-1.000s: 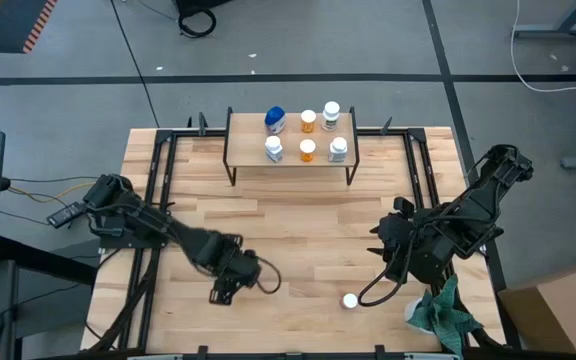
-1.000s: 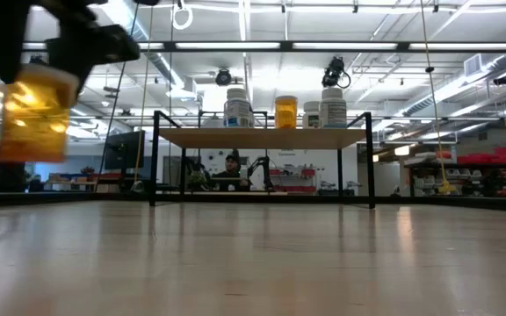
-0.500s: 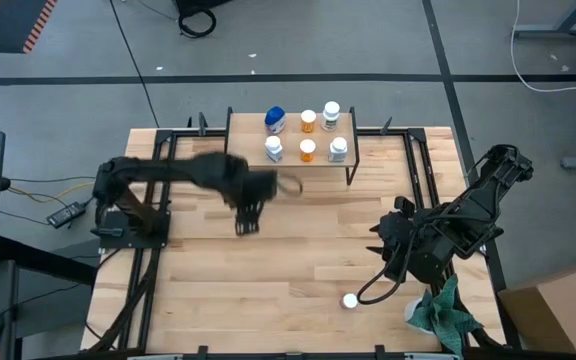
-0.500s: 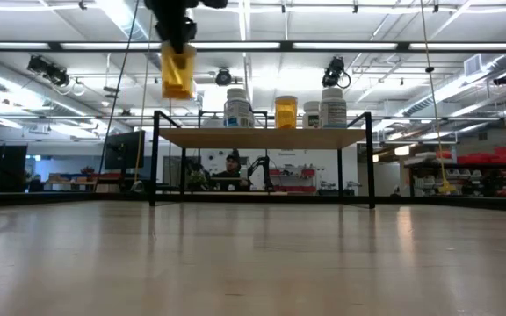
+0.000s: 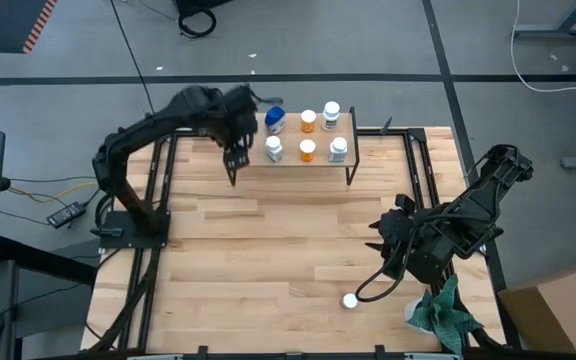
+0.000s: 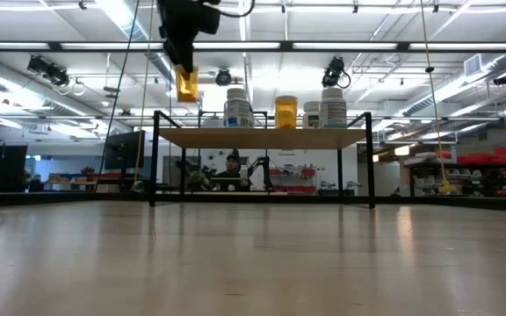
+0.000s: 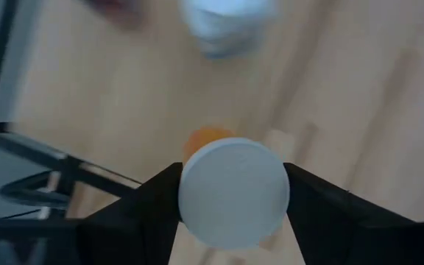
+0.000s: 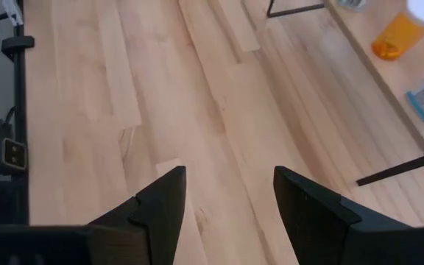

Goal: Pick and place medicine bottles onto shelf by color
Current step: Put the orange medicine bottle onto the shelf

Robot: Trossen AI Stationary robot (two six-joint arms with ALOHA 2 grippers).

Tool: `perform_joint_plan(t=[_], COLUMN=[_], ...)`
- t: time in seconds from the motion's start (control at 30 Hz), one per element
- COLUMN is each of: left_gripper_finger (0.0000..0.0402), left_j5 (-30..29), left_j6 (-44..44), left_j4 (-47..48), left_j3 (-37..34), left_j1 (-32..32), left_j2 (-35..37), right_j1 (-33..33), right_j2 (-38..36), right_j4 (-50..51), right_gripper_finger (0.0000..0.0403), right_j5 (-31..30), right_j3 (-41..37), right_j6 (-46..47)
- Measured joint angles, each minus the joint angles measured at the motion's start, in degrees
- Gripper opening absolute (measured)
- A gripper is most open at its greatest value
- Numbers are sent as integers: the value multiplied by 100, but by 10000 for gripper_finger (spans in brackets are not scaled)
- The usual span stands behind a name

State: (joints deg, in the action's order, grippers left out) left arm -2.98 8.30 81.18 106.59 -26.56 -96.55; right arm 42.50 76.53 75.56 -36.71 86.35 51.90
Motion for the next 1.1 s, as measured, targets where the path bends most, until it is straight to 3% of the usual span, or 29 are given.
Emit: perform_joint_plan(t=[0.37,0.73,1.1], left_gripper_finger=[230,228,222], left_j5=[2,-96,-210], left_j6=[284,6,-319], left_j4=[-997,-1213,-1303], left_j3=[-2,-5,-9], left_j1=[-1142,-1266,-1552], left_j2=[-47,-493,-555], right_j1=[-250,-984,-1064], right_j2=[0,0,0], right_j4=[141,139,139], right_gripper_finger=[214,214,214], right_j5=[-506,-497,-488], right_j3=[0,0,0], right_j6=[-195,-693,-763])
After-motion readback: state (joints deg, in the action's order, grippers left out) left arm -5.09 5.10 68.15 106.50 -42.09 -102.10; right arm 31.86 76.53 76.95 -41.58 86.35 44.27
